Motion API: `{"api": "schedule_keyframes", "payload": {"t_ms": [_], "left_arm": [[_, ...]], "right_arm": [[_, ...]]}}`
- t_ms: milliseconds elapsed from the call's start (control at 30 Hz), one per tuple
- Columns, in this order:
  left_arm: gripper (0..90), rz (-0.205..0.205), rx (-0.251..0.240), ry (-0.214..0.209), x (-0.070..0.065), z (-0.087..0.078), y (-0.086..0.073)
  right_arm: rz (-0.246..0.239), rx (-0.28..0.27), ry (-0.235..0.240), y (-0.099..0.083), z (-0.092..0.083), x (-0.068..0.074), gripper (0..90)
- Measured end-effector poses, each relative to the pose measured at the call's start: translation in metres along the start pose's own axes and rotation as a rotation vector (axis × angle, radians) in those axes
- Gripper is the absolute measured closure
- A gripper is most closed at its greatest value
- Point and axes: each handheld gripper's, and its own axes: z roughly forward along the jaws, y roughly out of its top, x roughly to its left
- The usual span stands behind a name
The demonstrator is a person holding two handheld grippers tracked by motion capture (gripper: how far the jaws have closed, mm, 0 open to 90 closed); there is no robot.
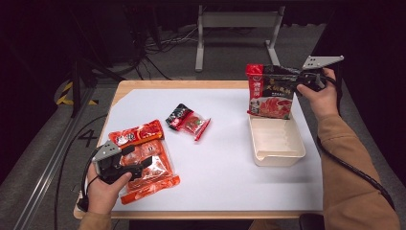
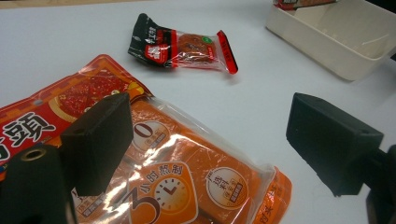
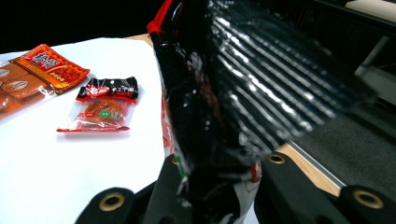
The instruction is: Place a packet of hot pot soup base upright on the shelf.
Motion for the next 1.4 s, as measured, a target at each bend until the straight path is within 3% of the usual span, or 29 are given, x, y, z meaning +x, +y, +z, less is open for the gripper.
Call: {"api": "schedule_keyframes", "payload": {"t_ms": [433,1400], "left_arm": [[15.8,0.006,0.002,-0.008,-0.001,0.003,0.002],[15.7,0.009,0.006,-0.019,0.000,0.006,0.004]], "right_arm": [[-0.004,0.029,0.012,-0.009,0.005,0.003,80.5],[0.057,-0.008,0.005,-0.022,0.004,0.005,78.8]]}}
